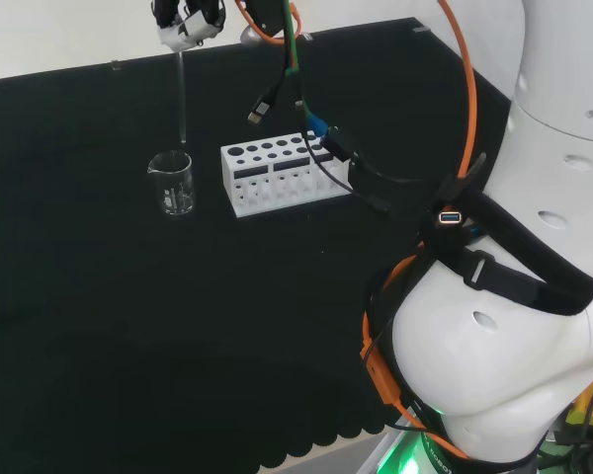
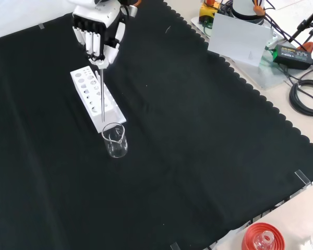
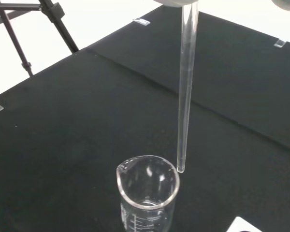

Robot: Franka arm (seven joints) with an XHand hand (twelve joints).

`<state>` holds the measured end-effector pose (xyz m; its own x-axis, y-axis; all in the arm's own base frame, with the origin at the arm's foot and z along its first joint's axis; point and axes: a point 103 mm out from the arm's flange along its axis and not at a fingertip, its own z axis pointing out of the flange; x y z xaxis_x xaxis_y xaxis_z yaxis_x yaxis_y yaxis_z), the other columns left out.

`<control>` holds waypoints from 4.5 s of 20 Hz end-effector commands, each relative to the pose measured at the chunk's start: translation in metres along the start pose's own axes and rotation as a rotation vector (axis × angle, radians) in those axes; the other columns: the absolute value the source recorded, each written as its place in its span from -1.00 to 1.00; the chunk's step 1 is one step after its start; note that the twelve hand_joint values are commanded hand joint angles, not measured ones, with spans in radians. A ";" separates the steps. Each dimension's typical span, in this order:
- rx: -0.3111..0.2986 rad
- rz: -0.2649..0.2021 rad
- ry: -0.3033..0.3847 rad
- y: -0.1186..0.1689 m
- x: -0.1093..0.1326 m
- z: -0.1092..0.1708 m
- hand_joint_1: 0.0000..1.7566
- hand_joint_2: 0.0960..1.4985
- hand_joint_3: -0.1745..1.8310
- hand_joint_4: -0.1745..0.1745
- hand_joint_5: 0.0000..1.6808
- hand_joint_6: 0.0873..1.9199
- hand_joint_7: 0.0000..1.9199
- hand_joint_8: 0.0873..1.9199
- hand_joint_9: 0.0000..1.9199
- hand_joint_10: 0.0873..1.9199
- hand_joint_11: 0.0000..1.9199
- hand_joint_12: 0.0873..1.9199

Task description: Put the glass rod back on the white test tube rack.

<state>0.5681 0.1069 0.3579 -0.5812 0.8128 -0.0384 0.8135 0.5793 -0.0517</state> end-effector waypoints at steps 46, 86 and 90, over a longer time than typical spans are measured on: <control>0.066 0.121 0.010 -0.043 -0.056 0.031 0.48 0.43 -1.00 -1.00 0.39 -0.32 0.26 -0.31 0.74 -0.50 0.68 -0.49; 0.111 0.118 0.012 -0.031 -0.052 0.049 0.48 0.43 -1.00 -1.00 0.39 -0.33 0.26 -0.31 0.74 -0.51 0.68 -0.49; 0.112 0.115 0.021 -0.028 -0.055 0.058 0.48 0.43 -1.00 -1.00 0.39 -0.33 0.26 -0.31 0.74 -0.51 0.68 -0.49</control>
<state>0.5722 0.0437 0.3105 -0.4804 0.8763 -0.0372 0.8684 0.4693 -0.1603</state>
